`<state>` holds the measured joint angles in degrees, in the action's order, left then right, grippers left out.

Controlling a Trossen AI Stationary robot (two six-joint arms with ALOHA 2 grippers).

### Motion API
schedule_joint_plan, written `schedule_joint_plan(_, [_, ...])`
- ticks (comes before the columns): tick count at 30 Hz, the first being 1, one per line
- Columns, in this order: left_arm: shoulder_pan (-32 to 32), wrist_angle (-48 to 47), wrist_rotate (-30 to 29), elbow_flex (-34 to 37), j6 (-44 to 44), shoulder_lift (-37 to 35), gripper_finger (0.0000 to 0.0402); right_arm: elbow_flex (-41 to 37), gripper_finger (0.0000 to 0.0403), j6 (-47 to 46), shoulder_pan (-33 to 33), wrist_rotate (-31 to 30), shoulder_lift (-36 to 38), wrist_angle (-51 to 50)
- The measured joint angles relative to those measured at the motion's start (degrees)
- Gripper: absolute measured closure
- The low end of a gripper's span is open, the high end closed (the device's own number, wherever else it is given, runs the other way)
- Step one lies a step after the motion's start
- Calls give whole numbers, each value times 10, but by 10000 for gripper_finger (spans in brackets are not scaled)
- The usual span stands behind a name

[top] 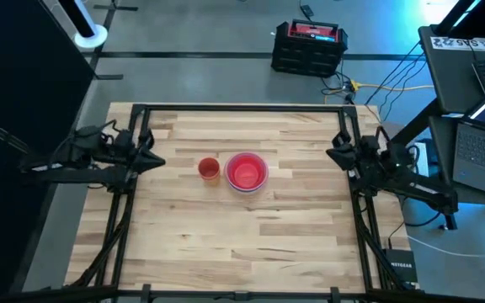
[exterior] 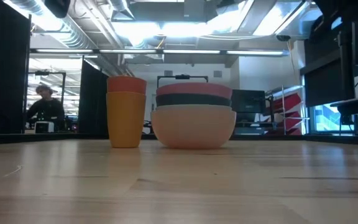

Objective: Nest bowls inside each other
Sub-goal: Return to Home Position

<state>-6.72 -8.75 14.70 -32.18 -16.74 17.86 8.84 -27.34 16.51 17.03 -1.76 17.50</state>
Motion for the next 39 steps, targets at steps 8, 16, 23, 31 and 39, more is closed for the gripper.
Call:
schedule_joint_plan(8, [0, 1, 1, 19, 7, -46, 401, -3, 402, -12, 0, 17, 0, -30])
schedule_joint_plan(16, [0, -8, -3, 20, 18, -52, 401, -28, 402, 0, 0, -21, 0, -72])
schedule_joint_plan(23, [0, -19, -7, 20, 17, -52, 401, -57, 402, 4, 0, -65, 0, -74])
schedule_joint_plan(31, [0, -28, -13, 20, 17, -52, 401, -84, 402, 8, 0, -115, 0, -91])
schedule_joint_plan(39, [0, -43, -30, 20, 21, -52, 401, -84, 402, 14, 0, -170, -4, -170])
